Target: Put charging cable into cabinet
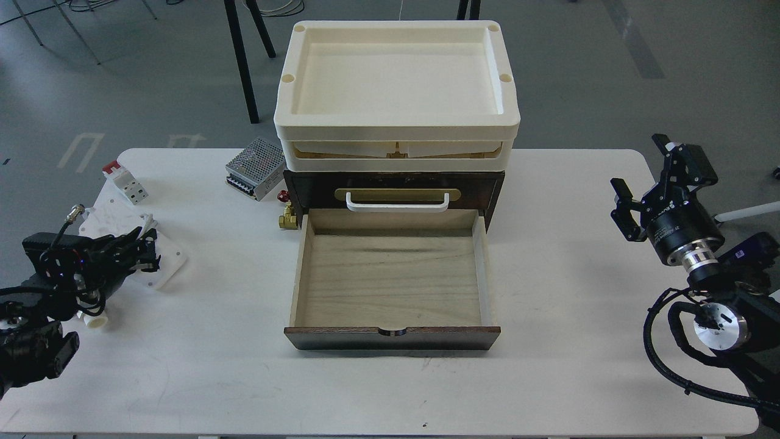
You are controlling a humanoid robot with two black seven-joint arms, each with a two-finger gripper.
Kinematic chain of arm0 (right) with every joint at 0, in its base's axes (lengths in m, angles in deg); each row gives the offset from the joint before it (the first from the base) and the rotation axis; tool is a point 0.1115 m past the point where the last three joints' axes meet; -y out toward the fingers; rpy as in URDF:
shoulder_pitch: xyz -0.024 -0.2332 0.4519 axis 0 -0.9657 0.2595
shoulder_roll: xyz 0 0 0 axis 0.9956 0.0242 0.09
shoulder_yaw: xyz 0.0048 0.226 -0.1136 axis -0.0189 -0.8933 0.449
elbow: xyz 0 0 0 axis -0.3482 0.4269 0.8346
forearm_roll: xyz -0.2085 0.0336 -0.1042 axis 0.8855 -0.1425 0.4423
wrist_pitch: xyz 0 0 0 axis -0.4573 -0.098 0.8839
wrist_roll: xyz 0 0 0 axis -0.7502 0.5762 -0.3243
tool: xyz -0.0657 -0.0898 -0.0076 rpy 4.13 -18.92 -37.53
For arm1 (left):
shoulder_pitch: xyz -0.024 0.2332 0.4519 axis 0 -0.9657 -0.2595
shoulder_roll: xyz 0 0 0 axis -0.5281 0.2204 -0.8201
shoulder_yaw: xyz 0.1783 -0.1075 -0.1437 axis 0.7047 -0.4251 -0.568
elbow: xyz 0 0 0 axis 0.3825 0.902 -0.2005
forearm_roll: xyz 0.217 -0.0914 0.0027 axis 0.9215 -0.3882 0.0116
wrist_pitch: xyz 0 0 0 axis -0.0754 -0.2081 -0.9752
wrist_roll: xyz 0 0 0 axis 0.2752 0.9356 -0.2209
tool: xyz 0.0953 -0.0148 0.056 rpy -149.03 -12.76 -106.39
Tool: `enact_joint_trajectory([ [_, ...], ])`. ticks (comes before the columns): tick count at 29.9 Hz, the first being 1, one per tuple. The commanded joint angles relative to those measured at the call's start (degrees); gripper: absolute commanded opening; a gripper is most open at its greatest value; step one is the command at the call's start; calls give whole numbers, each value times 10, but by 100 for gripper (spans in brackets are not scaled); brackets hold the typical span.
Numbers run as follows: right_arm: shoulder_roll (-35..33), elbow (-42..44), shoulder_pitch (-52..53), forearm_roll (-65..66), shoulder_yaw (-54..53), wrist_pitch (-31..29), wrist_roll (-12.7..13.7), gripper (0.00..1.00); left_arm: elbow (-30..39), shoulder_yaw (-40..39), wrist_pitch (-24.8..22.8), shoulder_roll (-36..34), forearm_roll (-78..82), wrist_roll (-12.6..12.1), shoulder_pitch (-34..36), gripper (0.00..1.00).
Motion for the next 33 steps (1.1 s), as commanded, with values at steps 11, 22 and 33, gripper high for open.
enact_joint_trajectory([
  [11,0,0,0,0,1,0,0,99,1,-2,-128,-41,-249,0,67,1],
  [22,0,0,0,0,1,0,0,99,0,-13,-265,-97,-458,0,147,1],
  [33,1,-1,0,0,1,0,0,99,0,-41,-292,-93,-544,0,228,1],
])
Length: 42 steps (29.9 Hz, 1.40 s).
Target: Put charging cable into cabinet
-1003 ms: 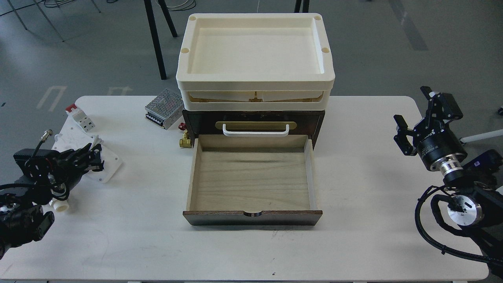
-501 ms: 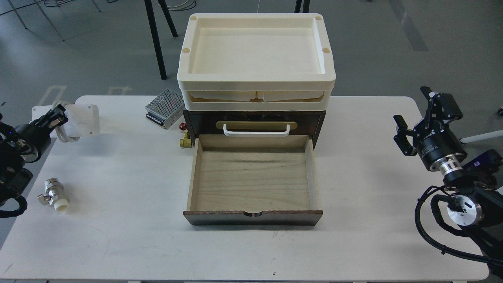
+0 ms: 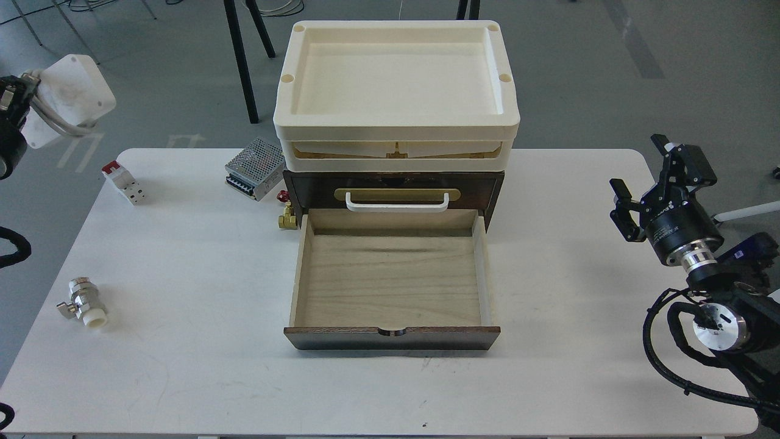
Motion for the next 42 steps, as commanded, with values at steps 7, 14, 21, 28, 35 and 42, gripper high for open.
enact_joint_trajectory([
  [7,0,0,0,0,0,1,0,99,4,-60,-17,7,-9,0,112,2],
  [14,0,0,0,0,0,1,0,99,5,-102,-121,24,-9,0,174,3],
  [21,0,0,0,0,0,1,0,99,69,-110,-126,29,-8,0,222,2],
  [28,0,0,0,0,0,1,0,99,259,-132,-119,-37,-3,0,262,3],
  [35,0,0,0,0,0,1,0,99,480,-150,-109,-94,56,0,283,3],
  [42,0,0,0,0,0,1,0,99,623,-190,-82,-105,234,0,272,3],
])
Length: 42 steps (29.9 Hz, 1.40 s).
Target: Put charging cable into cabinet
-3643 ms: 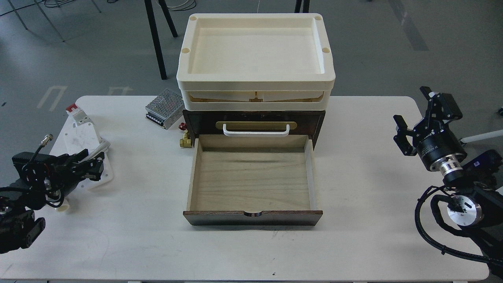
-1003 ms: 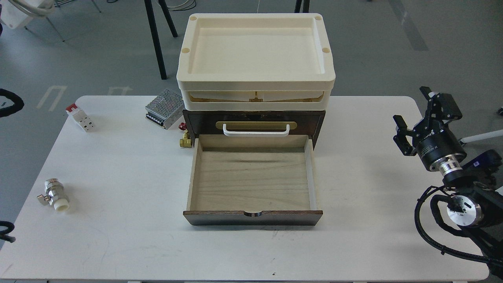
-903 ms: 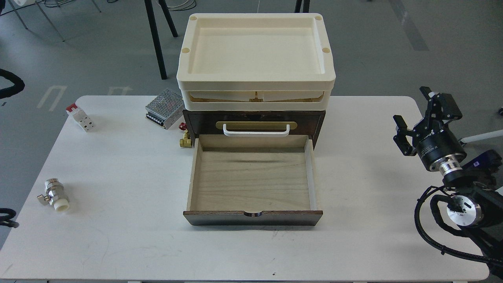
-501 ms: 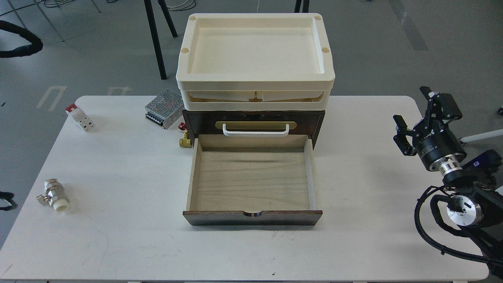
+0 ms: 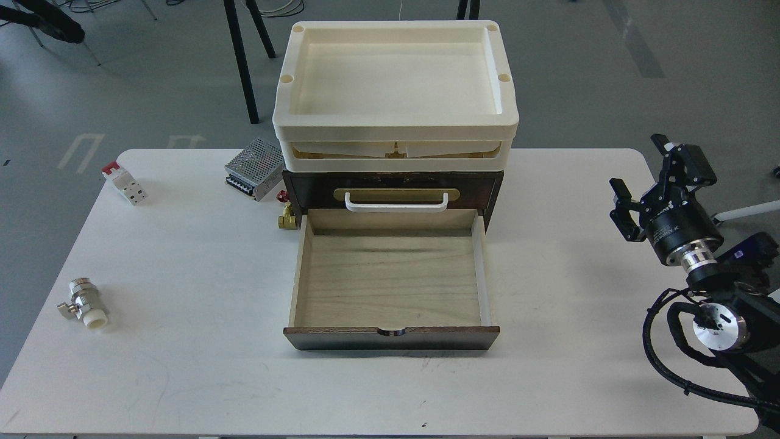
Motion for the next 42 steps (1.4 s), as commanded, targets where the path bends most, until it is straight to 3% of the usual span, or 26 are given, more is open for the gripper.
enact_joint_trajectory([
  [1,0,0,0,0,0,0,0,99,54,-3,10,-1,87,0,-12,2],
  [10,0,0,0,0,0,0,0,99,160,-1,11,4,243,0,-107,2],
  [19,0,0,0,0,0,0,0,99,219,-2,13,13,316,0,-226,3],
  [24,0,0,0,0,0,0,0,99,222,-1,14,25,349,0,-270,3],
  [42,0,0,0,0,0,-1,0,99,212,1,114,71,451,0,-514,3],
])
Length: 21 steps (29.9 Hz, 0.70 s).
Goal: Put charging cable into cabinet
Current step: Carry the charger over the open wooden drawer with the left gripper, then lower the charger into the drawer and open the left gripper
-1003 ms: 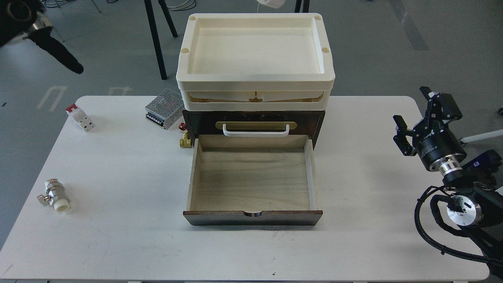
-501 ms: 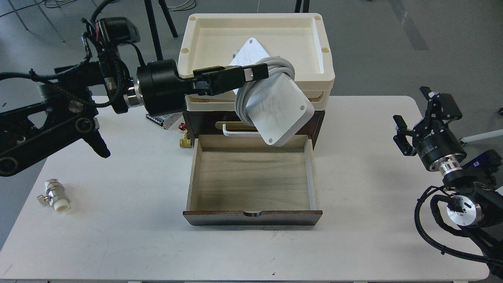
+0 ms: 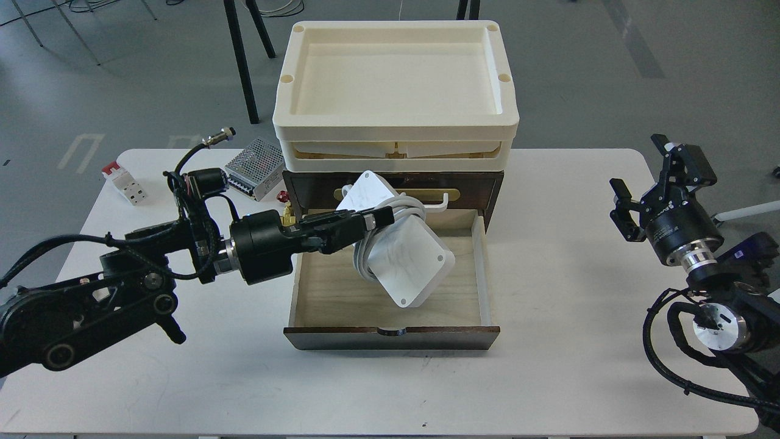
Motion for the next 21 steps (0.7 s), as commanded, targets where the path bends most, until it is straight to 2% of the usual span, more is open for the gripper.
enact_joint_trajectory([
  [1,0,0,0,0,0,0,0,99,-3,0,14,17,23,0,-43,3],
  [14,0,0,0,0,0,-1,0,99,-106,1,28,96,40,0,-49,3],
  [21,0,0,0,0,0,0,0,99,-205,0,28,149,65,0,-44,4],
])
